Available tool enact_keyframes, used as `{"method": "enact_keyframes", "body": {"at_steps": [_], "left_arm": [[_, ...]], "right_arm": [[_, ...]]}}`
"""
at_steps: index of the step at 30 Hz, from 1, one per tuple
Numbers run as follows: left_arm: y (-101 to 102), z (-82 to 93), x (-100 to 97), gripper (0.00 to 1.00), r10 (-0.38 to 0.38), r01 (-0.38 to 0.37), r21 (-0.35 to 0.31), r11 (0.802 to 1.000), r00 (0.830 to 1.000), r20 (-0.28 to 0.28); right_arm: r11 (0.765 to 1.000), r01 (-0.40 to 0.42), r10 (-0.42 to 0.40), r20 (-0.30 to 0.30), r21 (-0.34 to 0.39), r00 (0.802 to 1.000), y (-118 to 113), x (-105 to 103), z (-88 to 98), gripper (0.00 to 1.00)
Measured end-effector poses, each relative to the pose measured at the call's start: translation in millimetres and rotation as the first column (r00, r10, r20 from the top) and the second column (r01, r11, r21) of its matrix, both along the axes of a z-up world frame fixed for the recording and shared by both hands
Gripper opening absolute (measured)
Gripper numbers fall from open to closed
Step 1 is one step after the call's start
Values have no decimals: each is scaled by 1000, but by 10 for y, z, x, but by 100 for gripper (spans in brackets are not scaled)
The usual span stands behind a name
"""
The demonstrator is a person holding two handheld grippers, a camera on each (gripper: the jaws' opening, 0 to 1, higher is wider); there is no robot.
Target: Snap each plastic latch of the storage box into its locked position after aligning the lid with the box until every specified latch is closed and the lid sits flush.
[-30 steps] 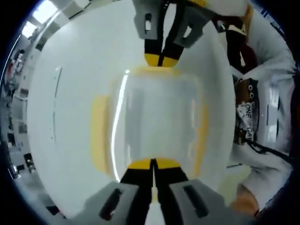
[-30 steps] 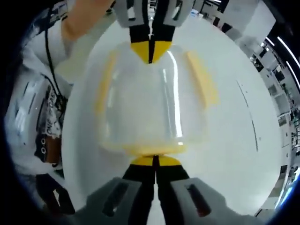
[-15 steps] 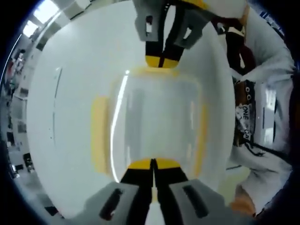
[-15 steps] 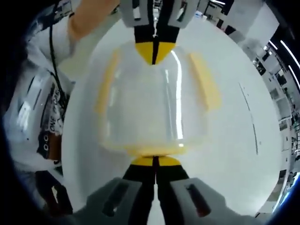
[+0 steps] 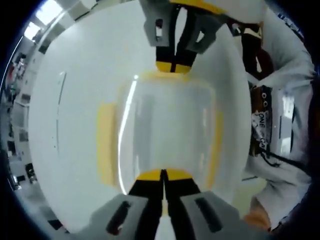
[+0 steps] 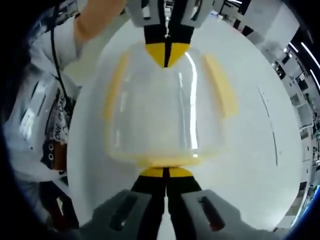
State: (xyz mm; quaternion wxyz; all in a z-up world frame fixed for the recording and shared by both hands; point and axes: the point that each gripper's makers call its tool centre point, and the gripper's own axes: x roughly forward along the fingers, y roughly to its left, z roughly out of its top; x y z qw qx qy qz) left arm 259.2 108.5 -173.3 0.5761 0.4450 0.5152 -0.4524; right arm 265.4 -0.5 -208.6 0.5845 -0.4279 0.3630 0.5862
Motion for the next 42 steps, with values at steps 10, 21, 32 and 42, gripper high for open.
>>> {"method": "enact_keyframes", "body": {"at_steps": [10, 21, 32, 42], "left_arm": [[1, -2, 38, 0, 5, -5, -4, 1000, 1000, -7], [-31, -31, 44, 0, 42, -43, -27, 999, 998, -39], [-45, 8, -15, 0, 41, -61, -157, 986, 991, -128], [-62, 15, -31, 0, -37, 24, -135, 991, 995, -94]], "right_arm": [[1000, -7, 8, -12, 18, 1000, 38, 40, -79, 0], [1000, -19, 19, -31, -11, 999, 44, -5, -249, 0], [1000, 11, -11, -41, -14, 999, 22, -7, -222, 0], [994, 103, -102, 33, -25, 994, -33, 214, 55, 0]]}}
